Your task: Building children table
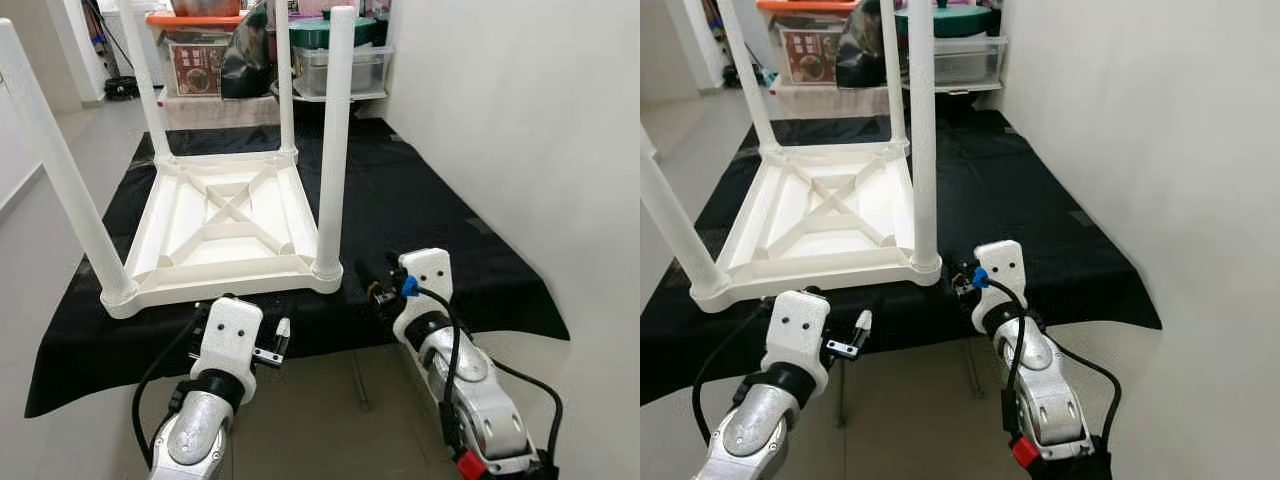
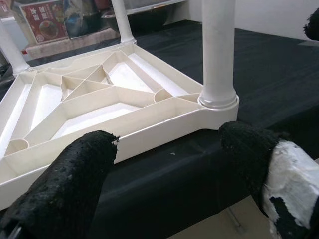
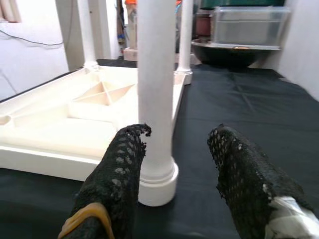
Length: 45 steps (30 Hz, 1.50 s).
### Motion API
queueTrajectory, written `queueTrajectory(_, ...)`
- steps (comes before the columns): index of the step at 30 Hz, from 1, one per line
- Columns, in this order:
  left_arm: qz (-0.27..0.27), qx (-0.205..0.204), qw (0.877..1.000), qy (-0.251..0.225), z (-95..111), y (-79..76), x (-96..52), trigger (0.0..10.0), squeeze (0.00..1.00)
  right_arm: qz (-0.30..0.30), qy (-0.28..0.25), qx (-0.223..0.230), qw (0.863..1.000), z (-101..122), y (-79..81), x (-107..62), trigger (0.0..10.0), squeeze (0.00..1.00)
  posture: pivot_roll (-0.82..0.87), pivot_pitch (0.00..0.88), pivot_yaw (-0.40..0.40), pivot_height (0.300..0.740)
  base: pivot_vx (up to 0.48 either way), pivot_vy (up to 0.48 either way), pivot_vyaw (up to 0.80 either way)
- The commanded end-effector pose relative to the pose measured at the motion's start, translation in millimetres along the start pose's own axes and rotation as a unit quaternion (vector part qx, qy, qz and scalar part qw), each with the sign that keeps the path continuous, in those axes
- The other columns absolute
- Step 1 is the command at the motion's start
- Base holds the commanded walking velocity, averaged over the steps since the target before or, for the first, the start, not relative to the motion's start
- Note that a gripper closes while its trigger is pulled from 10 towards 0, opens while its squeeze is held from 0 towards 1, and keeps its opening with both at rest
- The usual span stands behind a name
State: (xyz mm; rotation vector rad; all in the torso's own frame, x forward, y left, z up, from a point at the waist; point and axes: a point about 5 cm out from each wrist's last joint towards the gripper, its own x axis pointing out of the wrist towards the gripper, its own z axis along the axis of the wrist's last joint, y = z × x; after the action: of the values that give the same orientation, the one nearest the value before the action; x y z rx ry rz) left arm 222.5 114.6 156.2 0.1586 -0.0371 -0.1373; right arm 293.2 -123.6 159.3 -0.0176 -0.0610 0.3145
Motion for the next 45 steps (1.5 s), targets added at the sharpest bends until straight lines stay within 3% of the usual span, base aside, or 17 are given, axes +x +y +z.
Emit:
queueTrajectory(1,0.002,0.000,1.000,-0.001,-0.5,0.3,1.8,10.0,0.00,0.003,-0.002,0.009,1.000,-0.3,-2.5,1.5,10.0,0.00,0.07,0.000,-0.055,0.740,0.000,0.000,0.00)
queueTrajectory(5,0.005,0.002,1.000,-0.004,1.1,2.2,3.0,10.0,0.00,0.008,-0.011,0.008,1.000,4.0,-1.3,2.6,10.0,0.00,0.07,0.003,-0.057,0.740,0.000,0.000,0.40)
queueTrajectory(11,0.006,0.003,1.000,-0.006,2.2,2.8,3.3,10.0,0.00,-0.034,-0.020,0.003,0.999,9.5,-13.0,7.5,10.0,0.00,0.07,0.007,-0.055,0.740,0.000,0.000,0.40)
queueTrajectory(13,0.003,0.002,1.000,-0.008,3.3,1.9,3.8,10.0,0.00,-0.070,-0.050,0.011,0.996,25.5,-32.0,16.2,10.0,0.00,0.07,0.015,-0.049,0.740,0.000,0.000,0.00)
queueTrajectory(16,0.003,0.002,1.000,-0.009,3.7,1.7,3.9,10.0,0.00,-0.080,-0.062,0.012,0.995,31.8,-38.0,18.8,10.0,0.00,0.07,0.015,-0.049,0.740,0.000,0.000,0.00)
queueTrajectory(17,0.002,0.002,1.000,-0.009,4.2,1.7,4.0,10.0,0.00,-0.087,-0.076,0.017,0.993,39.8,-44.9,21.5,10.0,0.07,0.08,0.019,-0.052,0.740,0.000,0.000,0.00)
queueTrajectory(18,0.002,0.003,1.000,-0.009,4.4,2.0,3.7,10.0,0.00,-0.087,-0.089,0.015,0.992,47.9,-49.9,23.8,10.0,1.00,0.08,0.026,-0.051,0.740,0.000,0.000,0.00)
queueTrajectory(22,0.002,0.004,1.000,-0.007,4.2,2.6,2.1,10.0,0.00,-0.089,-0.124,0.016,0.988,72.8,-62.1,32.7,10.0,1.00,0.08,0.037,-0.050,0.740,0.000,0.000,0.00)
queueTrajectory(28,0.001,0.002,1.000,-0.006,4.5,2.3,0.4,10.0,0.00,-0.051,-0.181,0.033,0.982,109.0,-61.3,45.7,10.0,1.00,0.08,0.048,-0.051,0.740,0.000,0.000,0.00)
queueTrajectory(30,0.001,0.002,1.000,-0.006,4.5,2.3,0.4,10.0,0.00,-0.051,-0.181,0.033,0.982,109.0,-61.3,45.7,10.0,1.00,0.08,0.048,-0.051,0.740,0.000,0.000,0.00)
queueTrajectory(31,0.001,0.002,1.000,-0.005,4.2,2.2,-0.3,10.0,0.00,-0.046,-0.197,0.038,0.979,121.5,-63.8,49.9,10.0,0.12,0.09,0.048,-0.052,0.740,0.000,0.000,0.00)
queueTrajectory(32,0.001,0.003,1.000,-0.004,4.0,2.2,-0.9,10.0,0.00,-0.046,-0.210,0.045,0.976,131.7,-67.1,53.5,10.0,0.00,0.09,0.049,-0.053,0.740,0.000,0.000,0.00)
queueTrajectory(33,0.001,0.003,1.000,-0.002,3.6,2.0,-1.5,10.0,0.00,-0.045,-0.228,0.057,0.971,144.8,-72.1,58.1,10.0,0.00,0.09,0.048,-0.054,0.740,0.000,0.000,0.00)
queueTrajectory(35,0.001,0.003,1.000,-0.002,3.6,2.0,-1.5,10.0,0.00,-0.045,-0.228,0.057,0.971,144.8,-72.1,58.1,10.0,0.00,0.09,0.048,-0.054,0.740,0.000,0.000,0.00)
queueTrajectory(39,-0.002,0.002,1.000,-0.001,2.9,0.2,-2.7,10.0,0.00,-0.032,-0.272,0.087,0.958,178.1,-77.5,69.5,10.0,0.00,0.09,0.043,-0.057,0.740,0.000,0.000,0.00)
queueTrajectory(45,-0.007,0.005,1.000,-0.003,3.5,-2.2,-3.1,10.0,0.00,-0.007,-0.289,0.100,0.952,194.6,-70.4,78.4,10.0,0.00,0.09,0.042,-0.061,0.740,0.000,0.000,0.00)
